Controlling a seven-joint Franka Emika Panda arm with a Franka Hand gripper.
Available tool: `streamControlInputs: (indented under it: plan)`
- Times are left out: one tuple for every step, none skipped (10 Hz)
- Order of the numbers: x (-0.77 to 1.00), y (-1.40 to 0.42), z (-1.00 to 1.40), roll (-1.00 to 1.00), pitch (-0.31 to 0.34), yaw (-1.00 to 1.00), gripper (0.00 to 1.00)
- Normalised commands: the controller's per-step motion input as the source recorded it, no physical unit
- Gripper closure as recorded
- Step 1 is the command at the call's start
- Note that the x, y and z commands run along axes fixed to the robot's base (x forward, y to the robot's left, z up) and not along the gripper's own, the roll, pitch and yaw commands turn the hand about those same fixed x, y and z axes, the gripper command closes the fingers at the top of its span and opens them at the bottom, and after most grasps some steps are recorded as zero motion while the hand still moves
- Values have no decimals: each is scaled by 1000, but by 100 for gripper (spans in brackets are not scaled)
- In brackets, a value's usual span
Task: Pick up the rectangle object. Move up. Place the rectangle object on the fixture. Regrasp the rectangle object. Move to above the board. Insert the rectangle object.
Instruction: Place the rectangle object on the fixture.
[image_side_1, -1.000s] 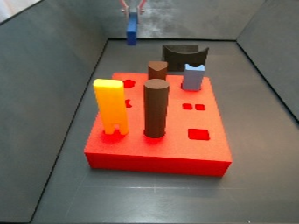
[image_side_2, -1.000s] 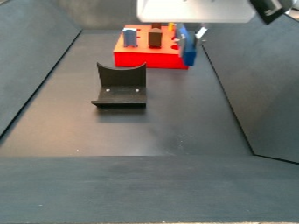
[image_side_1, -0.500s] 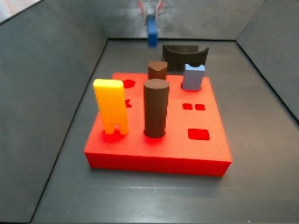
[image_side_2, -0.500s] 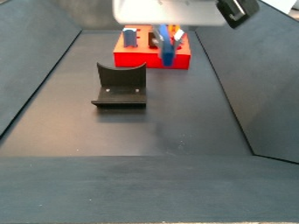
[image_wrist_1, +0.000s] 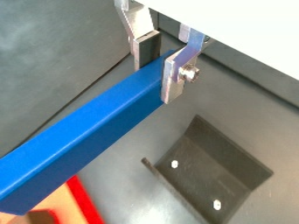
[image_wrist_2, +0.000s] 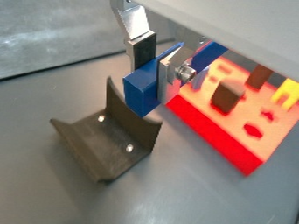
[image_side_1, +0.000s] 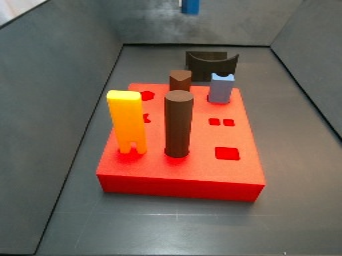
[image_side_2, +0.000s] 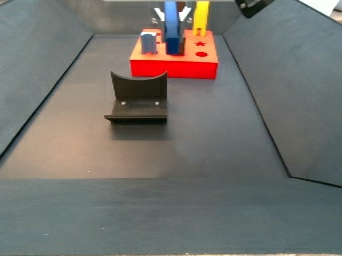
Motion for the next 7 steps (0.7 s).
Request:
streamControlInputs:
  plan:
    - [1000, 106, 129, -879, 147, -102, 100]
    - [915, 79, 51, -599, 115, -99, 100]
    - [865, 69, 27, -489, 106, -98, 100]
    - [789, 59, 11, -328, 91, -93, 100]
    - [676, 38, 11, -209, 76, -85, 100]
    - [551, 36, -2, -165, 67, -79, 100]
    - [494, 33, -7, -156, 63, -71, 100]
